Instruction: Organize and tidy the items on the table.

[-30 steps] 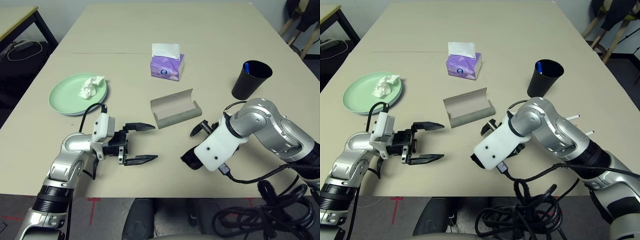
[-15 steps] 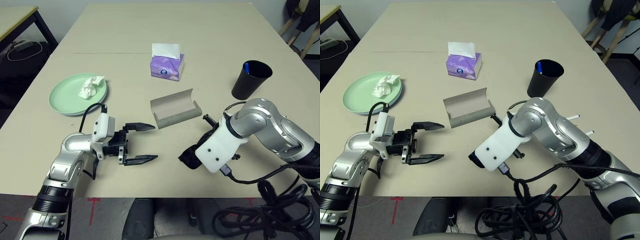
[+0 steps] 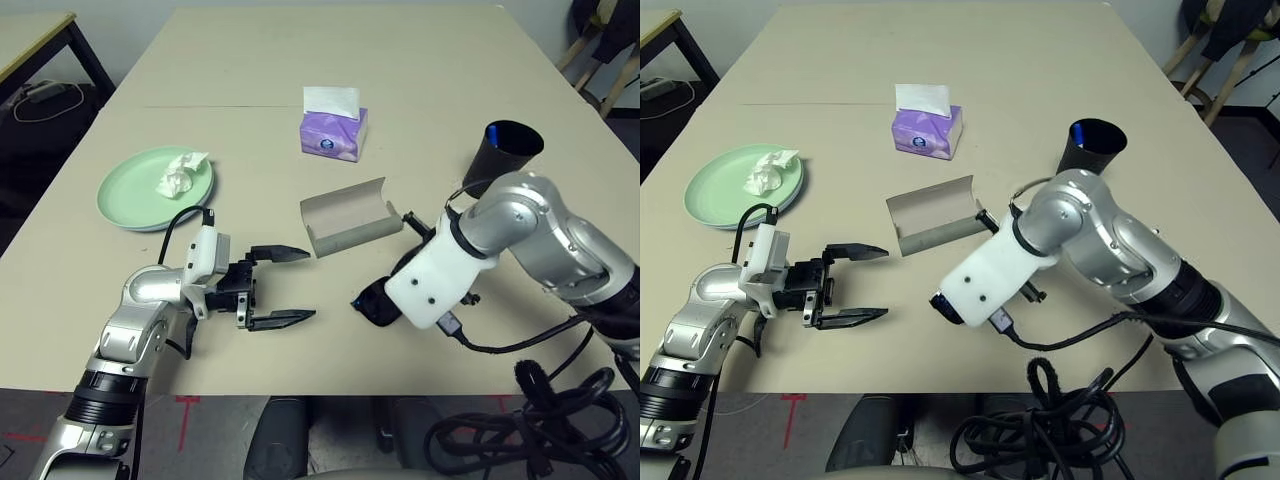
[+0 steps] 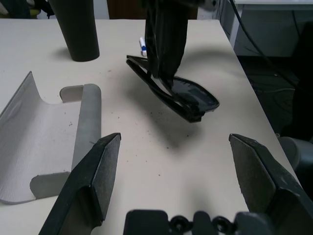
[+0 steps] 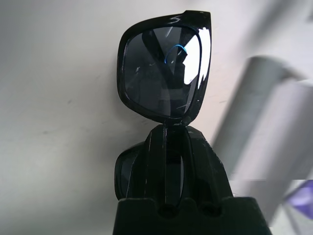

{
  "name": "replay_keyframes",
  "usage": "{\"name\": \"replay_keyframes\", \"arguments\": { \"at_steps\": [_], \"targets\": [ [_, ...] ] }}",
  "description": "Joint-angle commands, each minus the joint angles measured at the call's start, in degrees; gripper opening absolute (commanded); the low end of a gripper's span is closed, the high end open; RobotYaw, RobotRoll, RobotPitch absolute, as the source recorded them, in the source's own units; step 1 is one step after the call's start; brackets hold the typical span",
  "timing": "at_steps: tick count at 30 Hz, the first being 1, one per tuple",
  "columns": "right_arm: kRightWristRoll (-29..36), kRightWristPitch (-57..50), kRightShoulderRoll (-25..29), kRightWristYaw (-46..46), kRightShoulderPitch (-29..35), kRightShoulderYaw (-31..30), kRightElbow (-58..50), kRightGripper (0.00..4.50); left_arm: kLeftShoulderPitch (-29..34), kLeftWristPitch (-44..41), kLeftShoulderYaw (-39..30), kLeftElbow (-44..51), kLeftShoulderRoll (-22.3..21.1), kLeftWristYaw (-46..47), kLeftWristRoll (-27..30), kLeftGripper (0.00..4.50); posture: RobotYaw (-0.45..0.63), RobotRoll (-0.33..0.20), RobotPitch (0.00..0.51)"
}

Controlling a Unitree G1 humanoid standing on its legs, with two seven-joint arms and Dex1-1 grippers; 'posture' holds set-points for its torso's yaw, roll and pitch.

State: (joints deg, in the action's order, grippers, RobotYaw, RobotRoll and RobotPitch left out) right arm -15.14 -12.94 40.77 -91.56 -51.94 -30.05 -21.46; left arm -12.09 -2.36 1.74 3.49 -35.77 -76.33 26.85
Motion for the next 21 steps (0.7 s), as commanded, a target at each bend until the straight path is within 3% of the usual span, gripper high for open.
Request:
{"name": "replay_keyframes", "arguments": {
  "at_steps": [1,21],
  "targets": [
    [1.72,-4.23,-0.71,0.62,-2.92,1.96,0.52,0.34,0.15,0.29,-0.41,-0.71,-0.49,0.20,-0.17,4.50,0.06,0.000,0.131],
    [-5.20,-1.96,-8.90,12.44,-7.65,-1.68,19.33,0.34,1.56,-0.21,-2.56,0.77,-1.08,7.40,-1.27,4.50,0.10,0.000,0.131]
  ]
}}
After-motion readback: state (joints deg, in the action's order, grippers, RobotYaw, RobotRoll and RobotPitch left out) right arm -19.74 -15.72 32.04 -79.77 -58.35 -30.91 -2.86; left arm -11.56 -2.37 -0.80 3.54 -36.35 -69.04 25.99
